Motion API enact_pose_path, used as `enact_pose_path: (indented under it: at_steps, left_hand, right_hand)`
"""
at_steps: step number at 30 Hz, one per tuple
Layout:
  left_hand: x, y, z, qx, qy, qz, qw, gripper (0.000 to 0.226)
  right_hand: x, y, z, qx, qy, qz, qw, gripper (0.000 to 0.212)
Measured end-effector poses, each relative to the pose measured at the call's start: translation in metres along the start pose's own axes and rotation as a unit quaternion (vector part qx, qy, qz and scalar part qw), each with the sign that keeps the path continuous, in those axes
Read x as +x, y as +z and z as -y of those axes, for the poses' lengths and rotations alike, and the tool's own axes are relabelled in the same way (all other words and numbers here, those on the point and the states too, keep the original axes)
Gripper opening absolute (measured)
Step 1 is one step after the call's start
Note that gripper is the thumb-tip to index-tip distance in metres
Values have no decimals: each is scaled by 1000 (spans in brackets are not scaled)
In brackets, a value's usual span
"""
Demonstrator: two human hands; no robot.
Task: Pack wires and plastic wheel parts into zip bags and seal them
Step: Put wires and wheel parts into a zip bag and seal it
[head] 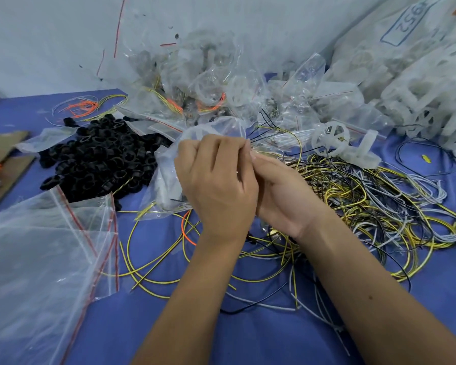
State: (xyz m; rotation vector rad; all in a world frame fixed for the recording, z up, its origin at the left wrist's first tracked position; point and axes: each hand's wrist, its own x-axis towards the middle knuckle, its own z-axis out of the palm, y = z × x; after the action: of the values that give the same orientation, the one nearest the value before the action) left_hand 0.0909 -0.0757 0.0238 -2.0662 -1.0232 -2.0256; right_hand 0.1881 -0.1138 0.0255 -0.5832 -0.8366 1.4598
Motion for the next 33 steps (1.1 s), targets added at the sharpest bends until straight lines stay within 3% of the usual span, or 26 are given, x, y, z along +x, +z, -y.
enact_pose_path:
  at_steps: [4, 6, 8, 9, 10, 12, 13, 14, 15, 17, 19, 21, 24, 26, 28, 30, 33]
  left_hand:
    - [-3, 0, -2, -49, 10, 13, 999, 15]
    - [-8, 2, -9, -65, 25, 40, 997, 15]
    - [-12, 3, -15, -68, 33, 58, 995, 15]
    - [-12, 4, -15, -71, 32, 59, 995, 15]
    - [-12, 4, -14, -76, 27, 56, 995, 15]
    - [-10, 3, -10, -83, 8, 44, 996, 15]
    - [-10, 3, -9, -84, -6, 41, 996, 16]
    - [-11, 3, -8, -84, -24, 40, 995, 16]
    - [-11, 4, -8, -83, -42, 40, 995, 16]
    - [-11, 4, -8, -85, -68, 36, 993, 16]
    - [-9, 4, -7, -93, -71, 29, 993, 16]
    - [-7, 3, -8, -97, -59, 23, 993, 15]
    - [-5, 2, -12, -106, -49, 19, 993, 15]
    - [0, 0, -8, -100, -42, 16, 994, 15]
    - [6, -2, 2, -82, -53, 14, 995, 13]
    - [10, -3, 14, -89, -125, 8, 988, 13]
    - [14, -5, 29, -151, -229, 21, 961, 18]
  right_hand:
    - [-2, 1, 1, -100, 32, 15, 994, 33]
    - [-4, 1, 5, -214, -13, 1, 977, 38]
    - [-5, -4, 10, -341, -96, -12, 935, 35]
    - [-5, -8, 10, -420, -124, -29, 898, 28]
    - [-3, -12, 10, -530, -129, -62, 836, 24]
    - [1, -20, 9, -722, -111, -141, 668, 24]
    - [3, -21, 8, -756, -134, -154, 622, 22]
    - [3, -19, 6, -750, -190, -136, 618, 23]
    - [3, -16, 4, -719, -253, -100, 640, 26]
    - [4, -13, 1, -613, -321, -42, 721, 38]
    - [4, -10, 0, -524, -298, -29, 798, 50]
    - [4, -9, -2, -489, -249, -39, 835, 43]
    - [-1, -7, 2, -572, -213, -64, 790, 53]
    - [-1, -6, 6, -615, -185, -92, 761, 35]
    - [-1, -8, 10, -610, -155, -114, 769, 32]
    - [-3, -9, 14, -608, -113, -96, 780, 45]
    - [-3, -12, 9, -672, -93, -47, 734, 34]
